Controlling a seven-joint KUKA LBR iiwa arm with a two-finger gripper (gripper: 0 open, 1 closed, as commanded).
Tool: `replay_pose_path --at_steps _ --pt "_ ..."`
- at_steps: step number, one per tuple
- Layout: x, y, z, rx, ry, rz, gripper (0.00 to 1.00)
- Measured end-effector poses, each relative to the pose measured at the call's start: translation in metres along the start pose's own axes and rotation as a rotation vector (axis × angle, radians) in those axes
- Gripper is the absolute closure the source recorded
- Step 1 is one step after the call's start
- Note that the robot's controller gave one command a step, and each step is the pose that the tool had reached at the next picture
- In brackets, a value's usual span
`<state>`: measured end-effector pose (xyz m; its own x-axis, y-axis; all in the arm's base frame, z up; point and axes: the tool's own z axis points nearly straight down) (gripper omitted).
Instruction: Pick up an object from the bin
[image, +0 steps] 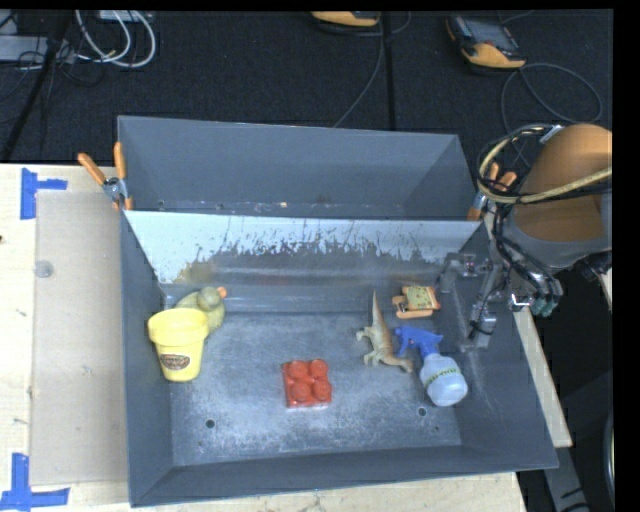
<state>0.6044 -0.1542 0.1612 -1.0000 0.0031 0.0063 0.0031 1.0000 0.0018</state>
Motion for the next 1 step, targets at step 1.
replay_pose_path --at_steps 1 --pt "-0.0010 0.0005 -0.0048 0.001 -0.005 -0.002 0.00"
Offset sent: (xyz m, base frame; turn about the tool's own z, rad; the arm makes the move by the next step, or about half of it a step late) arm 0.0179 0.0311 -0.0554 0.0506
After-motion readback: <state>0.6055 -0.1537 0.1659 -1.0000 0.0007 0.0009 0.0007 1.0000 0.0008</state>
